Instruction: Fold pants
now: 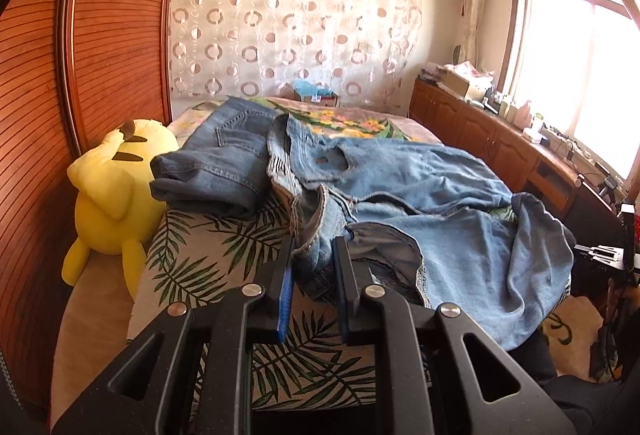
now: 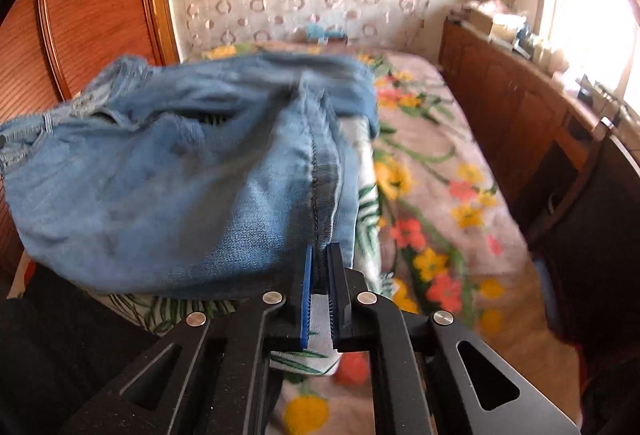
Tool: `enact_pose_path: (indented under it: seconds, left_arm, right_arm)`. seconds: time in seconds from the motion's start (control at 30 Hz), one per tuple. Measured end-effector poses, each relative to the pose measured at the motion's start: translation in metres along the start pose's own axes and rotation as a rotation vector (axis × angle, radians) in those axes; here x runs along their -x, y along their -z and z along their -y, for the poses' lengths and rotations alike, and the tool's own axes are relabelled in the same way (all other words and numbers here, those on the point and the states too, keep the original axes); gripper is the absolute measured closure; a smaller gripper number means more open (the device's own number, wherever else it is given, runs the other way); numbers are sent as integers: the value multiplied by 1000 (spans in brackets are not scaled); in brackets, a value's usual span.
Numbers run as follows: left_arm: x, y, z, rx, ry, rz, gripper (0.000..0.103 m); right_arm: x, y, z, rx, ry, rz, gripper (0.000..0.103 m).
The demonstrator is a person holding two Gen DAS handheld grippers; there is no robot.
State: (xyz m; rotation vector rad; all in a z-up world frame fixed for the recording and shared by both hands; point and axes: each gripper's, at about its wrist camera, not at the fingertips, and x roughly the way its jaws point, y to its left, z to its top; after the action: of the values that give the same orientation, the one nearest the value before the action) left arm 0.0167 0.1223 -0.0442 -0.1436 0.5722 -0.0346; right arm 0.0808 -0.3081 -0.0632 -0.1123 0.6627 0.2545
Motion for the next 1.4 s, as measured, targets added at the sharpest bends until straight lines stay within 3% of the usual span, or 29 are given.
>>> enact_pose_path:
  seconds: [0.43,0.63,0.93,1.4]
  left_arm:
    - [43,-33,18,-22,40,130,86]
    - [49,-44,18,-29,47,155,86]
    - [12,-57,19,-48,37,120,86]
    - [-20,-71,28,-71,20,91,86]
  right_arm:
    - [85,-35,13,7,77,245,97]
    - [94,-41,9,35,102,301,97]
    - [68,-45,-2,42,156,323,97]
    - [58,-66,-6,62,171,312,97]
